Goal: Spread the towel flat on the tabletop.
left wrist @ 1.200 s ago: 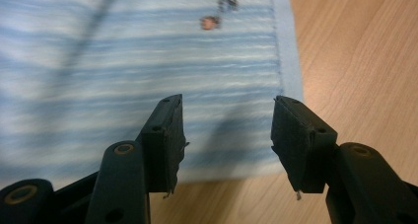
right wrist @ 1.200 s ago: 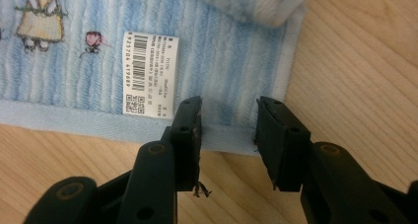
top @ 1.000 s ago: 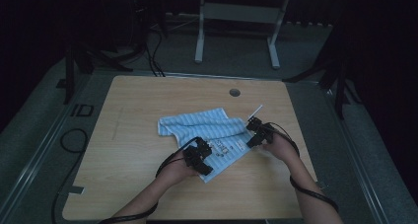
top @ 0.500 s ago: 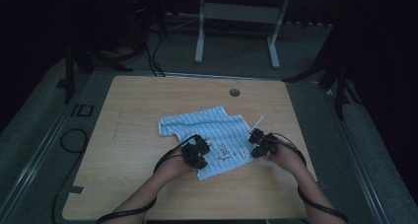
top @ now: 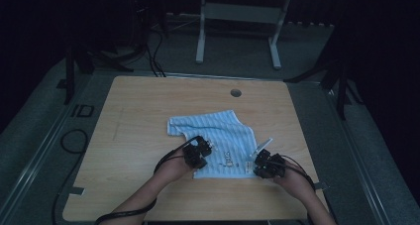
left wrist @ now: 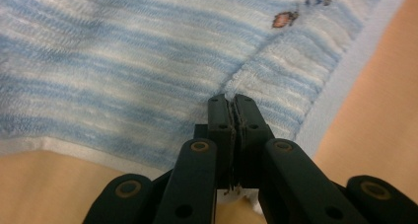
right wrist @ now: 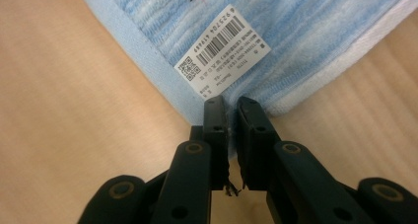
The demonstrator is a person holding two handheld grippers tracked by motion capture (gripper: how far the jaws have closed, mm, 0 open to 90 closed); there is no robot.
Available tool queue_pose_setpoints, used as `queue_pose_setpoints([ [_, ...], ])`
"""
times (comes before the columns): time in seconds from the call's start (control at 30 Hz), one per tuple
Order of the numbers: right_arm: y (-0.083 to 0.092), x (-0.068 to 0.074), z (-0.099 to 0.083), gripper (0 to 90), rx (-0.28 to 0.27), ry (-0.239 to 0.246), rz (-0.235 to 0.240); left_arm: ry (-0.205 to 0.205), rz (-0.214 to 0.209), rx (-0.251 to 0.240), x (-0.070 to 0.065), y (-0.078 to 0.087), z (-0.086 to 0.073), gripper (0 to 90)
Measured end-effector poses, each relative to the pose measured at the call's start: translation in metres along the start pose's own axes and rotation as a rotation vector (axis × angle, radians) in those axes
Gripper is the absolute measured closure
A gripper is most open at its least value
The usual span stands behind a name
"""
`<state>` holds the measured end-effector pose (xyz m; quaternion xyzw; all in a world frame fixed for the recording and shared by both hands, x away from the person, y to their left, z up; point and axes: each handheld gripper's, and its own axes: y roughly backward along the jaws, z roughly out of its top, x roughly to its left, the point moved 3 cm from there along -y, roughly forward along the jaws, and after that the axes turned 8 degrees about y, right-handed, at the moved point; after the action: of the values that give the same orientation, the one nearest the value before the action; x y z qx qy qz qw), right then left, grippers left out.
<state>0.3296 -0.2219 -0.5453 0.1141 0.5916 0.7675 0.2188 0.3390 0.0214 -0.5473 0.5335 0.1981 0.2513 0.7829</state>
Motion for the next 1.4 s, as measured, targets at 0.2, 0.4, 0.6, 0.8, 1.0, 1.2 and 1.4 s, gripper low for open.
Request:
queue_pose_setpoints([
  [0.2,0.024,0.036,-0.008,83.8,-0.090,0.048,0.004,-0.037,-0.071,-0.035,-0.033,0.032,-0.043,87.2],
  [0.4,0.038,0.085,-0.021,83.7,-0.119,0.114,0.073,-0.050,-0.183,-0.029,-0.065,0.052,-0.091,87.0],
  [0.6,0.042,0.119,-0.027,72.5,-0.152,0.191,0.209,0.009,-0.271,-0.010,-0.073,0.053,-0.123,72.7],
  [0.8,0.061,0.073,-0.006,62.8,-0.225,0.114,0.076,0.225,-0.049,-0.074,-0.005,0.073,-0.137,49.1],
  [1.0,0.046,0.018,0.037,60.7,-0.194,0.078,-0.009,0.358,0.056,-0.074,0.053,0.073,-0.134,46.2],
  [1.2,0.021,-0.024,0.083,57.3,-0.172,0.010,-0.008,0.393,0.089,-0.070,0.084,0.064,-0.115,44.1],
  [1.4,-0.009,-0.045,0.111,56.3,-0.134,-0.054,0.036,0.436,0.080,-0.054,0.102,0.049,-0.103,44.0],
])
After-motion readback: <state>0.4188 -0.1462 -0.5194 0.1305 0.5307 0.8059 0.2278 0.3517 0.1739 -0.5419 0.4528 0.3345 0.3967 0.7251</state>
